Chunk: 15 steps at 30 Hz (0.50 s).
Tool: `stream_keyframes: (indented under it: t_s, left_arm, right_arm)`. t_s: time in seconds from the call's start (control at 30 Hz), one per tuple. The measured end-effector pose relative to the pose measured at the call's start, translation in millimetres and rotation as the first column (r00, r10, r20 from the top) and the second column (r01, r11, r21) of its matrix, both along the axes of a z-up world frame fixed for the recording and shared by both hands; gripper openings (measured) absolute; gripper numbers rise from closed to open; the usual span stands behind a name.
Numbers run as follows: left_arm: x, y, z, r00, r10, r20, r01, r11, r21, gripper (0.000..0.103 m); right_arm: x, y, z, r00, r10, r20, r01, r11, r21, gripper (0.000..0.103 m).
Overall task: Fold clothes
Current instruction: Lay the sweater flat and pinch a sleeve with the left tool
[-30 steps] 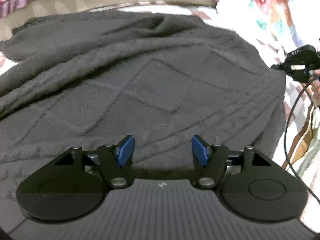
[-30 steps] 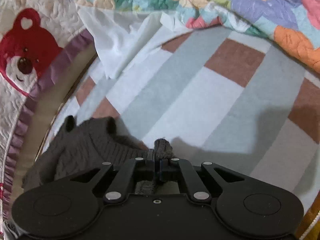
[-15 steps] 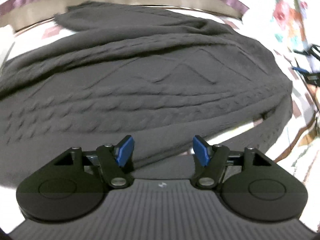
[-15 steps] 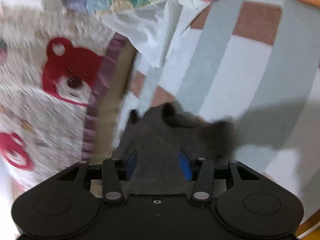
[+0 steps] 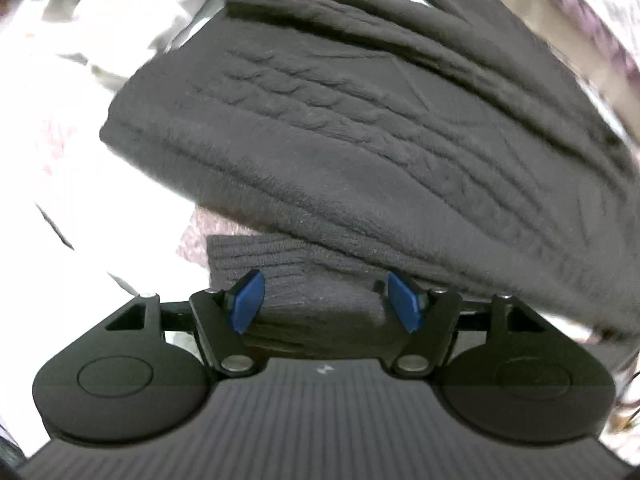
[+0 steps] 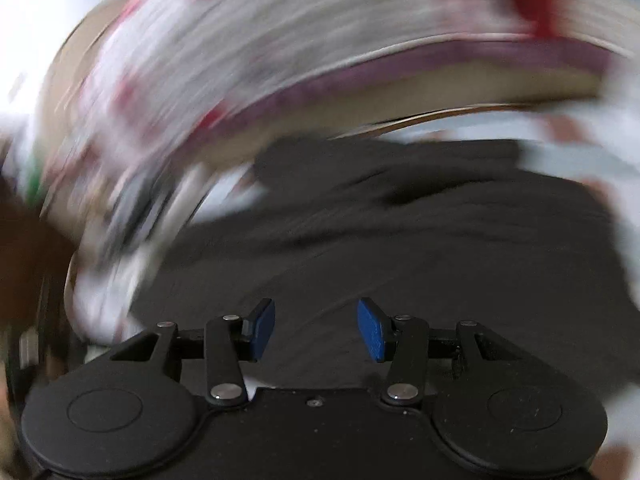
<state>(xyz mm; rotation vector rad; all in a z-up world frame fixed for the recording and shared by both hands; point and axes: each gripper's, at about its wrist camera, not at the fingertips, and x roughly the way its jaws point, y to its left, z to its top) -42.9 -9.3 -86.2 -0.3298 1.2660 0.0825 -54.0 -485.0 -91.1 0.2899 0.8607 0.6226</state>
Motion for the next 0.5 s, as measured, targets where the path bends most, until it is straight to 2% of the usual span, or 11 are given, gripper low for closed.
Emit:
stream_keyframes:
  t_s: [0.1, 0.17, 0.23, 0.33, 0.43, 0.5]
  left_arm:
    - [-3.2, -8.7, 2.0, 0.999, -0.041, 0.007, 0.041, 0.999, 0.028, 0.068]
    - [-5.9, -16.5, 2.5, 0.996, -0.092, 0.019, 0.091, 0.994, 0.060, 0.072]
    - [-8.6, -21.3, 1.8, 0.991, -0.136, 0.020, 0.134, 0.988, 0.080, 0.074]
    - [-14.5, -25.8, 4.6, 0.979, -0.202, 0.034, 0.197, 0.975, 0.101, 0.074]
    - [-20.5, -22.2, 11.8, 0.966, -0.244, 0.090, 0.235, 0.967, 0.096, 0.074]
    - [-26.1, -21.1, 18.2, 0.956, -0.251, 0.154, 0.230, 0.962, 0.145, 0.074]
  right_arm:
    - [-16.4, 61.0, -9.0, 0.973, 0.230, 0.012, -0.229, 0.971, -0.074, 0.045]
    - [-33.9, 88.9, -13.7, 0.938, 0.345, 0.043, -0.333, 0.926, -0.177, 0.044]
    - [-50.3, 107.5, -20.4, 0.898, 0.432, 0.081, -0.393, 0.872, -0.292, 0.044]
    - [-52.6, 108.8, -34.5, 0.892, 0.450, 0.046, -0.403, 0.836, -0.371, 0.045]
    - [-40.9, 107.3, -42.4, 0.907, 0.421, 0.015, -0.387, 0.846, -0.366, 0.047]
    - [-36.6, 113.0, -46.0, 0.903, 0.430, -0.011, -0.406, 0.844, -0.350, 0.047]
